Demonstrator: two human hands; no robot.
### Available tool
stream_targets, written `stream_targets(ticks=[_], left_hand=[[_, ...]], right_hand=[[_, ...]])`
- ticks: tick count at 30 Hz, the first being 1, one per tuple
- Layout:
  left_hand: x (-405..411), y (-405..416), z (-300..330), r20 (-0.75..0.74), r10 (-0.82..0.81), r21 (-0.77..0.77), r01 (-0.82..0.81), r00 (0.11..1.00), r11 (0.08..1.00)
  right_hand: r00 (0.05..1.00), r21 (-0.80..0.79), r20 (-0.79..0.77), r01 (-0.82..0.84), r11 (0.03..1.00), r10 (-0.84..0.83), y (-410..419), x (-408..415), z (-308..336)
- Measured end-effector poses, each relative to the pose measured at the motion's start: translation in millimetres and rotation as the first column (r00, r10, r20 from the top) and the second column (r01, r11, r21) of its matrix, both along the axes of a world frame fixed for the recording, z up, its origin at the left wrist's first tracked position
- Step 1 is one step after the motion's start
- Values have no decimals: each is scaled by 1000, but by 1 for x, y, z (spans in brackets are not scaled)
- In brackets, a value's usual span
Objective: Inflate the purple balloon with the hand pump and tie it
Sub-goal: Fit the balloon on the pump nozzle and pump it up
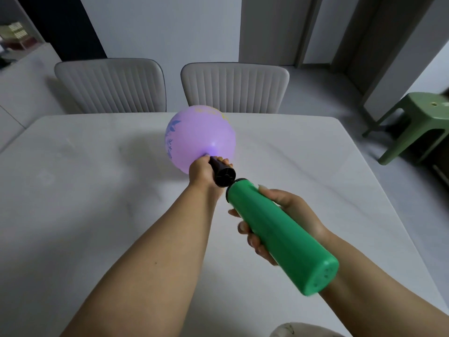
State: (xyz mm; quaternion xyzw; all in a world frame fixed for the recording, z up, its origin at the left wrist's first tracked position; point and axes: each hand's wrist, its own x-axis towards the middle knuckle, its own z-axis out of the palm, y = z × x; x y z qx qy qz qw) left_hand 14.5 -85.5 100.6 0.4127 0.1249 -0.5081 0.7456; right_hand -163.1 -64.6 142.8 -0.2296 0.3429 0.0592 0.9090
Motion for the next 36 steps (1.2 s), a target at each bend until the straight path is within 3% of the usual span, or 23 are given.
stream_targets(ticks=[5,10,14,21,26,30,36], left_hand=[[4,4,-4,3,17,23,-17,1000,1000],[-12,-2,0,-16,-16,51,16,1000,999],[-10,-1,1,-5,-30,34,30,1000,999],[6,1,-2,-4,20,13,-20,1000,1000],[-4,-9,-2,-5,6,40,-6,1000,999],[-3,-8,-3,11,-49,36,48,999,998],[6,-7,-6,-7,-23,-13,23,1000,1000]], right_hand=[[997,-7,24,-76,997,76,4,-11,5],[999,-55,-33,-4,998,3,-15,25,4],[999,-3,-15,30,1000,-30,-15,26,-2],[996,8,10,-88,996,88,-6,-10,6],[999,-70,-42,-6,998,3,-20,29,5],[998,-39,-26,49,998,-50,-22,36,-1],[999,1,22,-49,999,49,-6,-7,0]])
